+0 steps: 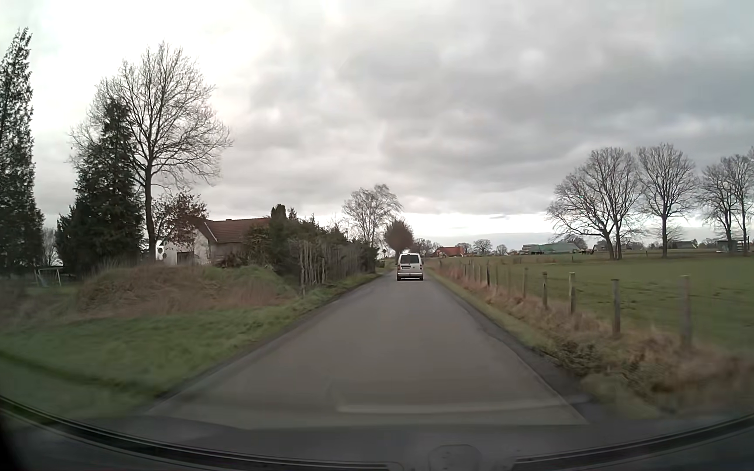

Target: Follow the waypoints while adhering to traffic rules and regulations

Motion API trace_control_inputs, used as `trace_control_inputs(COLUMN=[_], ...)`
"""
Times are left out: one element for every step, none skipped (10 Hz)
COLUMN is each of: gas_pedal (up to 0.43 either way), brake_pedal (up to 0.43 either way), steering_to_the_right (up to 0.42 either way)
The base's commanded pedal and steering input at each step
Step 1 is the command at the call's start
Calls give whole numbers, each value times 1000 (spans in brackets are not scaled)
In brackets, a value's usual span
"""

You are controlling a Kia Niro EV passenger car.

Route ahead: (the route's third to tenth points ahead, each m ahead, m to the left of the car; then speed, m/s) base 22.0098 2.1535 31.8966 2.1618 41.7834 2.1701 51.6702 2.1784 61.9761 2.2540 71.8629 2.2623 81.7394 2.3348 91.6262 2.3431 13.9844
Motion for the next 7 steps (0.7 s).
trace_control_inputs(gas_pedal=[220,220,220,240,240,240,240], brake_pedal=[0,0,0,0,0,0,0], steering_to_the_right=[1,1,1,1,1,1,1])
